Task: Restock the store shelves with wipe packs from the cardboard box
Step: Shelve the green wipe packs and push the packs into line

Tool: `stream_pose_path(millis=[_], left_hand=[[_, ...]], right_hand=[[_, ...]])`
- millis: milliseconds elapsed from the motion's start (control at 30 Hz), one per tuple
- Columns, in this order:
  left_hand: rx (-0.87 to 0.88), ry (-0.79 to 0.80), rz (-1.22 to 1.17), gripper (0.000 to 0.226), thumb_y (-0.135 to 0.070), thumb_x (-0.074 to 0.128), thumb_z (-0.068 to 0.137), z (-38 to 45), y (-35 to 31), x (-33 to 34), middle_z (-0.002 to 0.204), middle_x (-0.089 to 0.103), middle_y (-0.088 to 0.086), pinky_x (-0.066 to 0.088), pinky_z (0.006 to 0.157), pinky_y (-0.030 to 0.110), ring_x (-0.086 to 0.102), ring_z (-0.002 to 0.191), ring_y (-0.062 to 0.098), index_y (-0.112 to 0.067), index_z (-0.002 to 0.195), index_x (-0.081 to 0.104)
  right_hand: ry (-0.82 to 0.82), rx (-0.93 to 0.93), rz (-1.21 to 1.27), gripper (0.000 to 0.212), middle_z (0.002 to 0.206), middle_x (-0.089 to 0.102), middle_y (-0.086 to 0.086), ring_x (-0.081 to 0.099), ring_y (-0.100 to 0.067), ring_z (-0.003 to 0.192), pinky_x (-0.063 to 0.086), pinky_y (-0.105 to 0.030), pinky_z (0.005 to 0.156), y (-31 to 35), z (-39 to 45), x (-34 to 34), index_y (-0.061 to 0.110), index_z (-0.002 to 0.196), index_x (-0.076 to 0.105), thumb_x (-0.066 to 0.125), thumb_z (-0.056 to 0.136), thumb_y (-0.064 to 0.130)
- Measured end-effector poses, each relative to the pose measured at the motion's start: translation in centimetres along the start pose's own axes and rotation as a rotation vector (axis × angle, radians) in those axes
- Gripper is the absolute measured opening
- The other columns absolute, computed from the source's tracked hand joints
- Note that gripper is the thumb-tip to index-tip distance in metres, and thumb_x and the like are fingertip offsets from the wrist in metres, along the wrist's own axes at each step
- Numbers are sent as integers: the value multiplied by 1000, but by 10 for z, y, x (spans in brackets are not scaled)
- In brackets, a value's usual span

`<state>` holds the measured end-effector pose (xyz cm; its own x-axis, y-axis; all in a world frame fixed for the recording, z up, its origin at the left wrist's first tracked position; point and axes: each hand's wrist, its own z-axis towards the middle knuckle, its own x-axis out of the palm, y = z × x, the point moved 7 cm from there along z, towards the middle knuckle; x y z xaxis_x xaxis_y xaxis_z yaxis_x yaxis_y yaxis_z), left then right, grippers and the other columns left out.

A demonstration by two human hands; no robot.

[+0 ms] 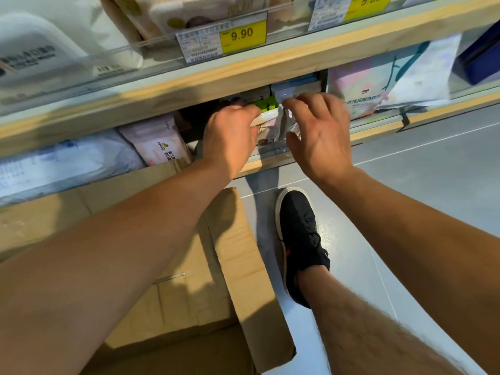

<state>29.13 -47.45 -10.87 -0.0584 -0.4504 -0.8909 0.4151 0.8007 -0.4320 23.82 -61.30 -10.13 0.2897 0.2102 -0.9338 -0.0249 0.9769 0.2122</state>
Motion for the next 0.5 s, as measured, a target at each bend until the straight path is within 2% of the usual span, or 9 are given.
stream_pose_path(millis=[133,233,333,433,500], left_hand=[[11,23,1,23,-18,61,86,0,0,1,95,65,10,50,78,42,60,90,34,-15,108,67],[3,-55,-70,25,-22,65,81,-2,4,-6,91,68,9,49,77,37,62,86,29,-16,105,69],[-46,-148,-180,27,-28,66,78,-11,13,-13,89,70,6,47,72,32,62,82,22,-16,102,70],[-110,-166,-143,22,-19,64,81,-13,21,-13,90,70,10,48,71,34,63,81,28,-12,101,70],[-132,-206,-120,17,-15,64,82,-8,20,-15,83,70,13,45,65,31,63,76,29,-7,96,71]], right_hand=[[-13,-48,-59,34,113,61,-8,51,-37,112,35,-44,95,9,11,9,16,115,64,62,82,26],[-28,-23,-111,26,101,60,-9,52,-36,103,33,-44,94,13,20,16,15,102,66,62,82,31],[-13,27,-137,27,100,60,-9,50,-36,102,30,-46,98,13,25,22,14,100,66,59,84,35],[-10,45,-151,30,102,61,-10,48,-36,104,25,-45,101,16,28,24,13,101,67,56,86,37],[-35,69,-154,29,101,62,-10,48,-35,104,24,-44,100,16,31,22,14,100,69,57,86,37]])
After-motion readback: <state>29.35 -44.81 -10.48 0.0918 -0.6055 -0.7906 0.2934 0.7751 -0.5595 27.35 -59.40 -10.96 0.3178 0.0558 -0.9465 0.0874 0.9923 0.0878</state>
